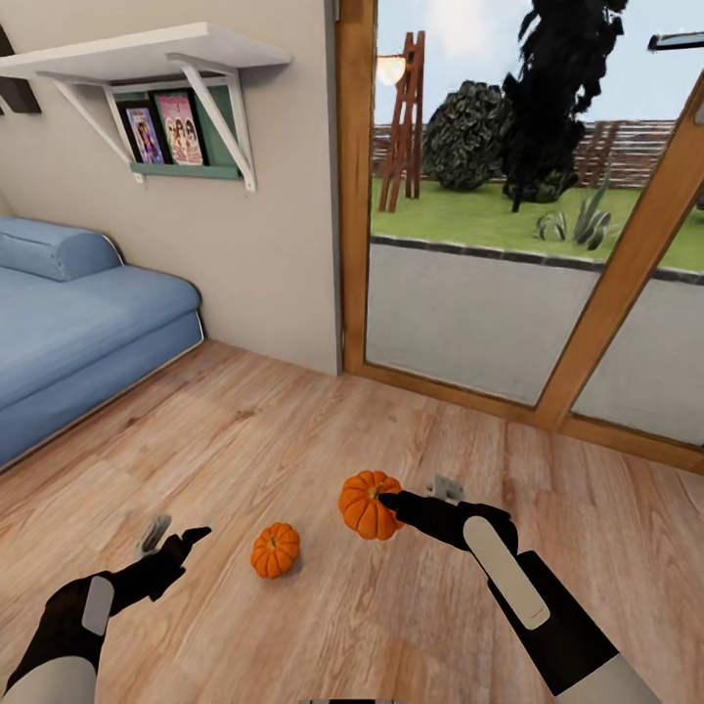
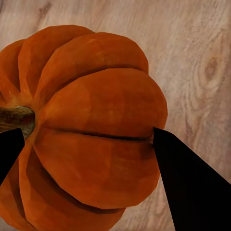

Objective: Place each of the two pumpkins and all three candles from the living room inside a cabinet in the living room (use any cabinet), then make sure every cabinet is closed, and position the cauldron so it is next to a table in the living room.

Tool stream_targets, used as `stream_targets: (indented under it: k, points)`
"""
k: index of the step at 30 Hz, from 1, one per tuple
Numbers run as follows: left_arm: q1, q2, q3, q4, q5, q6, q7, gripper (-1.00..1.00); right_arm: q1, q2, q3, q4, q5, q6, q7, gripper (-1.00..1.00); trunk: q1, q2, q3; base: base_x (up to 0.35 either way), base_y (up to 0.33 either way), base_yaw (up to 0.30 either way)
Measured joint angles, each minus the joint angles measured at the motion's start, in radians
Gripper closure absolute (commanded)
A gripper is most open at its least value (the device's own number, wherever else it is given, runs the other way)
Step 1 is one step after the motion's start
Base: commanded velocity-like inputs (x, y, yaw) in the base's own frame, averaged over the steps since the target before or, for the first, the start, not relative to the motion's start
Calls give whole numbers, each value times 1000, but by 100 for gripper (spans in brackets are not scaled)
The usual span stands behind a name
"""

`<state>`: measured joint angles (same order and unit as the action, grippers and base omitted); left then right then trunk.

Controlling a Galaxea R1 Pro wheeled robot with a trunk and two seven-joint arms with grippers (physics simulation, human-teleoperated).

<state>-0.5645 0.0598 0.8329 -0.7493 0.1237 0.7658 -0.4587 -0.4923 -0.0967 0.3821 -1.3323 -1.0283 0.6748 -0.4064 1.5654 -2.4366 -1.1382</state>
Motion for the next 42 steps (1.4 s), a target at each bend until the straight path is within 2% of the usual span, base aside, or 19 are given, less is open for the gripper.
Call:
stream_targets:
  k: [6, 9, 11, 16, 22, 35, 42]
  points:
    - [0, 0, 11, 3, 0, 20, 0, -100, -2, 0, 0, -24, -3, -2, 1, 100, 23, -42, -19, 0, 0, 0]
    - [0, 1, 31, 14, 0, 22, 1, -100, -3, -1, -1, -53, -2, 0, 0, 100, 34, -63, -28, 0, 0, 0]
    - [0, 2, 48, 34, 0, 22, 1, -100, -3, -2, -1, -67, -1, 0, 0, 100, 36, -64, -36, 0, 0, 0]
    - [0, 8, 61, 59, 0, 19, 5, -100, -3, -3, -2, -77, 0, 2, -1, 100, 38, -65, -55, 0, 0, 0]
    - [0, 8, 63, 89, 0, 12, 6, -100, -4, -2, -2, -79, 0, 1, -1, 100, 41, -66, -78, 0, 0, 0]
    - [0, 9, 63, 93, 2, 18, -3, -100, -4, 0, 0, -76, -1, 0, -2, 100, 46, -69, -129, 0, 0, 0]
    - [0, 9, 63, 93, 2, 21, -7, -100, -4, 0, 0, -76, -2, -1, -1, 100, 46, -69, -129, 0, 0, 0]
